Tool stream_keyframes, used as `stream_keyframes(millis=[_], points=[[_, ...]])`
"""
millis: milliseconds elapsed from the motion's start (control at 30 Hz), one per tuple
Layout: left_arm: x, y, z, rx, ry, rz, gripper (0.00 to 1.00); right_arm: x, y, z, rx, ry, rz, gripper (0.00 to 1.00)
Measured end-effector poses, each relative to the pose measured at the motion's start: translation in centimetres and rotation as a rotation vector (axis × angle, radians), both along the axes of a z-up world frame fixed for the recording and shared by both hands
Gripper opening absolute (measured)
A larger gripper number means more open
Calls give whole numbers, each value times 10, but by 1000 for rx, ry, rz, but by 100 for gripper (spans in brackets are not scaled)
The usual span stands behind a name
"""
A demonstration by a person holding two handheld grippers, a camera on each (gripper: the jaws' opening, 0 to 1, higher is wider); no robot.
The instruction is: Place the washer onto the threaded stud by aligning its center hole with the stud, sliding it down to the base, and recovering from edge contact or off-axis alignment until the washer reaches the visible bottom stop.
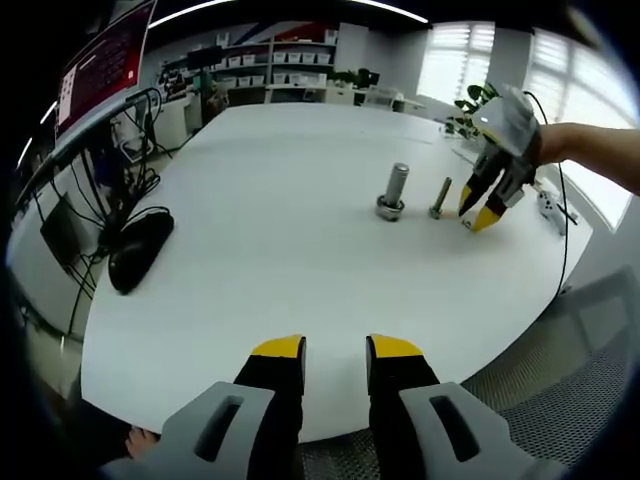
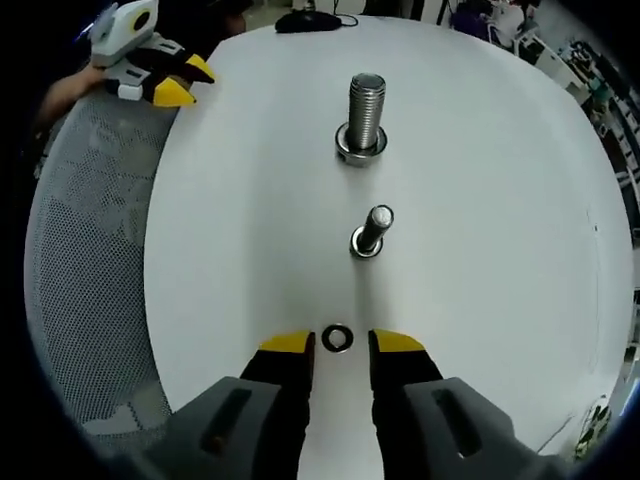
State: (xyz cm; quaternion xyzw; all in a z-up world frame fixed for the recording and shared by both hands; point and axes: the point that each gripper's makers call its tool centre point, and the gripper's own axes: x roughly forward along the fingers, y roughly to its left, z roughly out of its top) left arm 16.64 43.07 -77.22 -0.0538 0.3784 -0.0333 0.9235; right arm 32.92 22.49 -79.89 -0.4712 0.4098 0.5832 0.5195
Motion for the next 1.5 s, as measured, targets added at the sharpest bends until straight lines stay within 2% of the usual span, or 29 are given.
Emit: stream_keyframes(millis=[100, 200, 300, 667, 833, 933, 1067, 1267, 1500], points=[[0, 0, 0, 0, -1, 2, 22, -1, -1, 0, -2, 4, -5, 22], [0, 1, 0, 1, -3, 3, 22, 0, -3, 0, 11, -13, 45, 15], [0, 0, 0, 1, -1, 2, 22, -1, -2, 0, 22, 2, 9, 15], [0, 0, 1, 4, -4, 2, 22, -4, -1, 1, 30, -3, -32, 14], [0, 0, 0, 4, -2, 2, 22, -2, 0, 0, 15, -29, -45, 15], [0, 0, 1, 3, -4, -1, 22, 0, 1, 0, 44, 1, -142, 14], [0, 0, 1, 1, -7, 3, 22, 2, -2, 0, 44, -25, -130, 14], [1, 0, 2, 1, -10, 6, 22, 0, 7, 20, 90, -15, -182, 14], [0, 0, 1, 2, -6, 3, 22, 5, 29, 45, 176, -25, -220, 14]])
